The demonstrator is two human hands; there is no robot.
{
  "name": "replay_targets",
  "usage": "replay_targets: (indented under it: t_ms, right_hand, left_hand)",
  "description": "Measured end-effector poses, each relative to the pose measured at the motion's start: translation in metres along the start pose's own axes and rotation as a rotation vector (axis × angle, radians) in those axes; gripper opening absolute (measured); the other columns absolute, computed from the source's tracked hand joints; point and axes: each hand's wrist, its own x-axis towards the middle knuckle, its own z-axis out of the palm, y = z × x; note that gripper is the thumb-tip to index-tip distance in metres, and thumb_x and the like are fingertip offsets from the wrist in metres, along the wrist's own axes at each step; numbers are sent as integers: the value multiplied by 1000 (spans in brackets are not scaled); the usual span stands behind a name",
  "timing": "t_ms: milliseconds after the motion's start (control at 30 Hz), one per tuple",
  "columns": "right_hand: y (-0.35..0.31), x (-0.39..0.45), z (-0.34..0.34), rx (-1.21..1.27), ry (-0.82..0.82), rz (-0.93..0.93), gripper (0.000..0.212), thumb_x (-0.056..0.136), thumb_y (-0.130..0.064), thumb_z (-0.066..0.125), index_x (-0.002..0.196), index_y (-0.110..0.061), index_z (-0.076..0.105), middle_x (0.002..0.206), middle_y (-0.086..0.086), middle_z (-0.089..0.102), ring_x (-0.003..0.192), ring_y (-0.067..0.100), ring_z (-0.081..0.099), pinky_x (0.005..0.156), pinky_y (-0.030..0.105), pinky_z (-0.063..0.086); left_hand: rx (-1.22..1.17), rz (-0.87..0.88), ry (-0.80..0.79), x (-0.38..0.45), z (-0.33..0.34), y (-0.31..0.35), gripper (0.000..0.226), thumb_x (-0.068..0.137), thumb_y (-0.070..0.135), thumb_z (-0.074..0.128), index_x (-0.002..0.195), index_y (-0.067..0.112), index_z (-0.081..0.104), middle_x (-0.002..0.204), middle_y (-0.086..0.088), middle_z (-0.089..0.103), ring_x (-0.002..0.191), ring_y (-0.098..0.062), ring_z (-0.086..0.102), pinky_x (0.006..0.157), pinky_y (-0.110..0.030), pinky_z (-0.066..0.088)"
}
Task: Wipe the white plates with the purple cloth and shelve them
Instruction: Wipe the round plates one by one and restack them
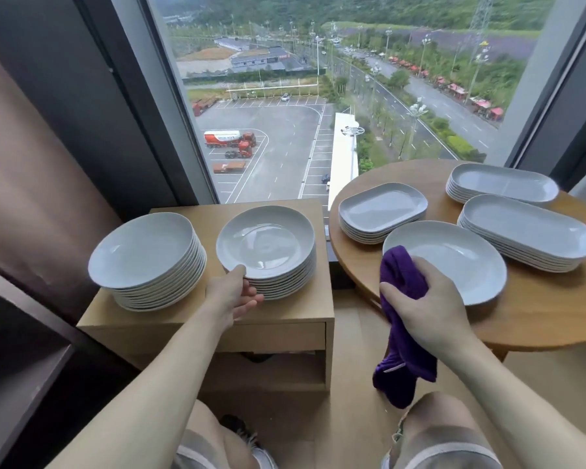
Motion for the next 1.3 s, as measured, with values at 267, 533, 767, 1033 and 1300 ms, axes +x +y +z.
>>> replay_targets:
  t_ms: [267,533,767,1033,1300]
  right_hand:
    - [-5,-9,8,32,-52,-48,12,90,-22,74,96,-27,64,83,-10,66,80,14,62,69,26,51]
    - [-15,-20,16,47,-105,-60,17,90,-22,75,94,-34,63,80,-19,66,76,7,62,68,19,45]
    - [-27,-27,20,109,-117,-74,15,98,-17,63,96,-32,66,78,-10,68,72,11,63,62,18,48]
    - [-55,-46,33,84,-173,-105,36,94,-9,65,92,-46,62,107,-12,58,92,-6,60,75,2,40]
    - [-37,-48,50,-229,-191,-12,24,95,-29,61,118,-25,60,109,-6,43,102,16,54,95,30,40]
  left_hand:
    - [-222,-29,-110,-16,-4,1,10,97,11,57,102,5,51,120,-14,57,110,-37,70,74,-35,64]
    - [-663,-1,-193,-52,-17,-15,18,95,-4,48,103,7,60,113,-16,63,111,-36,64,98,-53,55]
    - [-797,39,-338,-78,-46,-38,59,81,-11,33,129,8,61,129,-21,68,122,-44,62,107,-67,46]
    - [-767,-47,-560,-88,-56,-54,75,74,-4,24,139,8,59,135,-23,66,123,-48,63,105,-59,49]
    - [-541,4,-686,-123,-22,-57,52,105,52,39,118,22,80,130,-11,72,118,-28,70,102,-48,51]
